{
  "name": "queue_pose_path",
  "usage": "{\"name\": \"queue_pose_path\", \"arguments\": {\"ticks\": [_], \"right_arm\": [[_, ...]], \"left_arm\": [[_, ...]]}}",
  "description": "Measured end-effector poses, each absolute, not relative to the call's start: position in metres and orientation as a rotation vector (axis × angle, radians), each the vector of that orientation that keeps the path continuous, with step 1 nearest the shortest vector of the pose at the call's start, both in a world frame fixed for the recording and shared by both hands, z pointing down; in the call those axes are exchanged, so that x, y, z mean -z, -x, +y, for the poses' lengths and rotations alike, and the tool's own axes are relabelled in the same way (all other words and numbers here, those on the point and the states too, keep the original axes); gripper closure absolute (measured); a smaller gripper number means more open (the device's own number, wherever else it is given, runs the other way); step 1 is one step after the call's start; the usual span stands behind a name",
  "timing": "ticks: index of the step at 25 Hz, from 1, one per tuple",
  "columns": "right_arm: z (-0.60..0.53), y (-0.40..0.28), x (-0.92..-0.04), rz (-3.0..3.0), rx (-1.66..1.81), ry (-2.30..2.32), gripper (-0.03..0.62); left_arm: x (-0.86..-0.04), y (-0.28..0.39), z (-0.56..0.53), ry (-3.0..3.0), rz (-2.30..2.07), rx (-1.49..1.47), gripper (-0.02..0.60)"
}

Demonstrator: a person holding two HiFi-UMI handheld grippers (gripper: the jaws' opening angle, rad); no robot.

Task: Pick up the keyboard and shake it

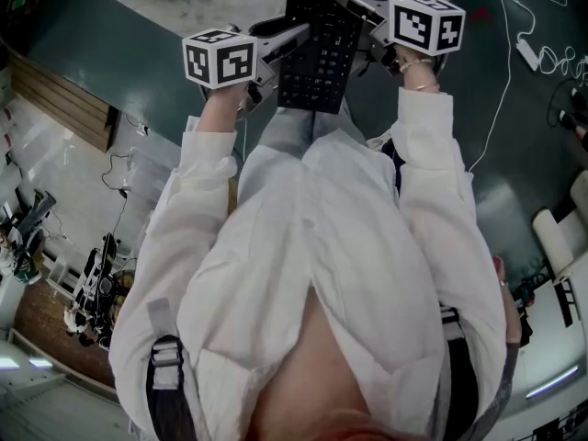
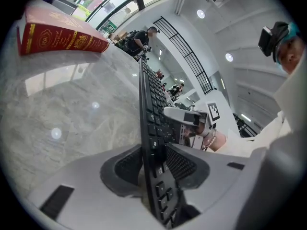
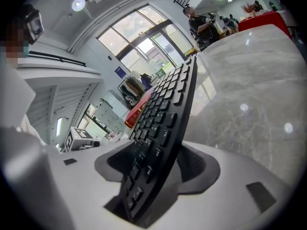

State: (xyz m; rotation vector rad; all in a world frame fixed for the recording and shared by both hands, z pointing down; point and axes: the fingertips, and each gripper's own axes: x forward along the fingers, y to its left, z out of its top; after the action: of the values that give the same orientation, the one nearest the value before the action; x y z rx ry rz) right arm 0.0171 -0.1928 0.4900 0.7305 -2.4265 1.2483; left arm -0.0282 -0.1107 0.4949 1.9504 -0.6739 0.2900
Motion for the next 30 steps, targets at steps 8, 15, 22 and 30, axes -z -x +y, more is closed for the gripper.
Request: {"name": "queue_pose_path", "arguments": {"ticks": [8,15,22,30], "right_arm": [[-0.194,-0.022,-0.501,-2.326,-1.275,-0.763,0.322],[-0.192,-0.024,-0.508,-2.266,-1.27,-0.777,0.316],[-0.192,-0.022,-0.509,-2.22,-1.243,-0.754,0.313],[-0.193,-0.02,-0.512,-2.15,-1.207,-0.74,0.303]], "left_arm": [[-0.503,0.023,-0.105,-1.906,-0.659,-0.334,0.436],[-0.507,0.024,-0.102,-1.886,-0.672,-0.388,0.433],[-0.509,0.026,-0.101,-1.868,-0.686,-0.409,0.43],[-0.51,0.028,-0.101,-1.84,-0.698,-0.411,0.428]]}}
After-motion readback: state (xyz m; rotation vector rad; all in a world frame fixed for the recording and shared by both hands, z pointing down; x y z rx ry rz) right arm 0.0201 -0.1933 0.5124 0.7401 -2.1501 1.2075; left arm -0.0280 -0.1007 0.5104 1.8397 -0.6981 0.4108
